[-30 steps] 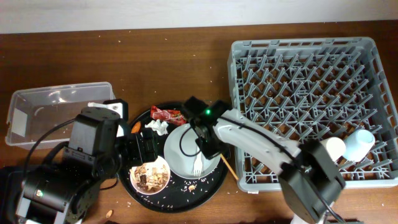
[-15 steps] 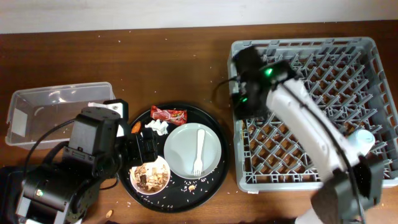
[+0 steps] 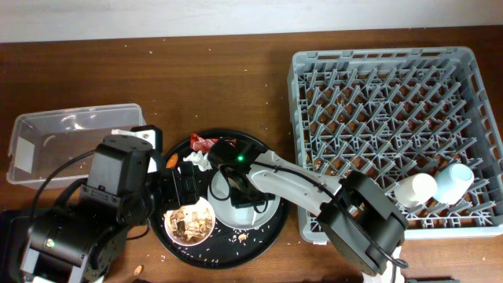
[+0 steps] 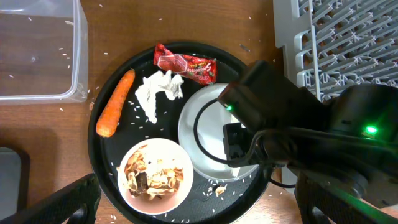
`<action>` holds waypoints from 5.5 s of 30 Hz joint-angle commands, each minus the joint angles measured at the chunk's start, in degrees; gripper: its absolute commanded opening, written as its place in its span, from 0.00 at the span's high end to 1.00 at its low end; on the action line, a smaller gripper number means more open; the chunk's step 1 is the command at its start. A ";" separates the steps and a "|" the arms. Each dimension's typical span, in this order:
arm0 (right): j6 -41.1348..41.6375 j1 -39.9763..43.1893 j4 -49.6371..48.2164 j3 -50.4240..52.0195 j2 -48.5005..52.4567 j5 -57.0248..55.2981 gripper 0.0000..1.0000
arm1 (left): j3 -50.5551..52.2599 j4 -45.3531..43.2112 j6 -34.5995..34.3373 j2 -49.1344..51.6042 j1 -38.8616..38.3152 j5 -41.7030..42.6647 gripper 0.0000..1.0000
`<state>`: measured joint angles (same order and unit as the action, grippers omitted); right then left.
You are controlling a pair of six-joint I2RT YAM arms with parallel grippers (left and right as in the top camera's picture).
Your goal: Sort waste into correct bins and load items into the dishwasher rack
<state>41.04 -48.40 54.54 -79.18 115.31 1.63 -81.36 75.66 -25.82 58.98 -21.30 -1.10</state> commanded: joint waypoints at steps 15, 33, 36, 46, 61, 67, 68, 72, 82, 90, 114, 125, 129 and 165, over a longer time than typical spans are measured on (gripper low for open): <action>-28.13 29.73 9.14 -8.55 -18.95 -0.76 0.60 | -0.66 -0.74 -0.24 -0.17 0.09 2.80 0.01; -17.92 17.38 18.84 2.58 -41.24 11.23 0.33 | 7.48 -4.48 -0.28 18.36 -5.95 -3.04 0.25; -13.68 7.21 4.22 12.83 -34.21 1.79 0.43 | 2.40 2.93 -0.28 9.51 1.84 -3.02 0.23; -12.98 9.88 -8.33 13.62 -6.69 -0.59 0.73 | 2.25 5.01 -0.26 -0.81 7.39 -3.06 0.07; -20.68 10.36 -8.11 11.43 -10.16 4.46 0.57 | 2.25 5.31 -0.26 0.20 7.37 -2.80 0.07; -17.62 11.69 -9.35 11.43 -10.16 4.55 0.96 | 2.25 6.29 -0.26 0.20 7.37 -2.82 0.01; -17.59 11.80 -9.44 11.43 -10.16 3.93 0.96 | 2.25 6.32 -0.26 0.20 7.37 -2.82 0.01; -14.78 11.78 -9.90 11.61 -10.03 2.21 0.96 | 2.25 6.29 -0.26 0.20 7.37 -2.82 0.01; -14.80 11.78 -9.81 11.61 -10.03 2.23 0.96 | 2.25 6.32 -0.26 0.20 7.37 -2.82 0.01; -14.78 12.50 -8.70 10.54 -10.27 2.27 0.96 | 2.25 6.32 -0.26 0.20 7.37 -2.80 0.01; -18.23 13.22 -7.17 11.10 -10.99 3.63 0.48 | 2.25 6.32 -0.26 0.20 7.37 -2.82 0.01; -19.69 13.18 -14.62 16.09 -10.51 7.15 0.96 | 2.25 6.32 -0.26 0.20 7.37 -2.82 0.01; -19.58 13.18 -4.96 6.64 -17.35 -3.98 0.96 | 2.25 6.32 -0.26 0.20 7.37 -2.82 0.01; -30.36 35.91 5.22 -18.62 -10.80 -64.59 0.96 | 2.25 6.32 -0.26 0.20 7.39 -2.82 0.01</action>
<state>11.70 -12.49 59.75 -97.97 105.71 -61.63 -78.54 82.04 -26.22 59.27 -14.02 -3.66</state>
